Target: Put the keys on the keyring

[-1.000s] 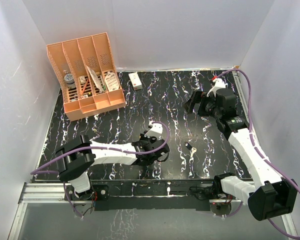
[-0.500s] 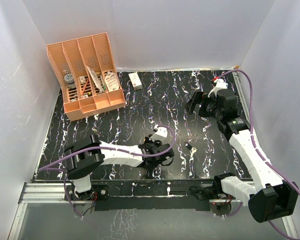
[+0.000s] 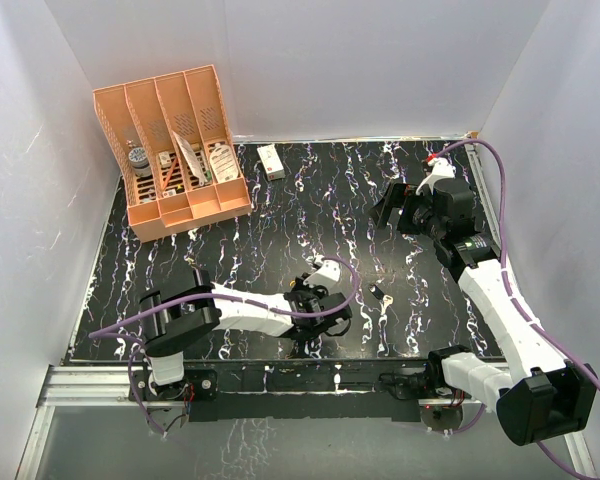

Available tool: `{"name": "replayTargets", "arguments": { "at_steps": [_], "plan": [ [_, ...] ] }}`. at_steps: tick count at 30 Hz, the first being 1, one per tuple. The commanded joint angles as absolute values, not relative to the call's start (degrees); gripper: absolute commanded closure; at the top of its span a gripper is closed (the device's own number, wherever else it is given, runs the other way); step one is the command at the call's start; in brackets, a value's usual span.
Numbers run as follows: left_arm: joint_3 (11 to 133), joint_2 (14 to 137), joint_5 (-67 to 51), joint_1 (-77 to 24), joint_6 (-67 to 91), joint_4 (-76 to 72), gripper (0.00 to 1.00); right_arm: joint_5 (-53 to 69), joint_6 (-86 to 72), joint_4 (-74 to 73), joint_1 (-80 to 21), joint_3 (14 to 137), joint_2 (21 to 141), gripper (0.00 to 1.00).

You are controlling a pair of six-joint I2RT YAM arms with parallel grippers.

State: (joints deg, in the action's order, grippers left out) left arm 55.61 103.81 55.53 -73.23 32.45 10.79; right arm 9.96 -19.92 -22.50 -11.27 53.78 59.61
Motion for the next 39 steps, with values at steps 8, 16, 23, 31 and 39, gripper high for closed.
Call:
{"name": "replayTargets", "arguments": {
  "at_steps": [8, 16, 23, 31, 39],
  "plan": [
    [55.9, 101.8, 55.6, -74.0, 23.1, 6.9, 1.00, 9.1, -19.3, -20.2, -11.5, 54.9, 58.7, 0.02],
    [55.6, 98.9, 52.6, -74.2, 14.5, 5.9, 1.00, 9.0, -19.3, -20.3, -11.5, 54.8, 58.5, 0.02],
    [54.8, 97.4, 51.2, -74.1, 7.9, 7.1, 1.00, 9.0, -19.4, -20.4, -11.5, 54.8, 58.3, 0.02],
    [55.4, 97.9, 53.7, -74.2, 8.6, 9.2, 1.00, 9.1, -19.3, -20.3, -11.5, 53.9, 58.8, 0.02],
    [55.1, 95.9, 50.9, -73.6, 7.4, 7.1, 1.00, 9.7, -19.1, -20.9, -11.5, 53.9, 59.4, 0.02]
  ]
}}
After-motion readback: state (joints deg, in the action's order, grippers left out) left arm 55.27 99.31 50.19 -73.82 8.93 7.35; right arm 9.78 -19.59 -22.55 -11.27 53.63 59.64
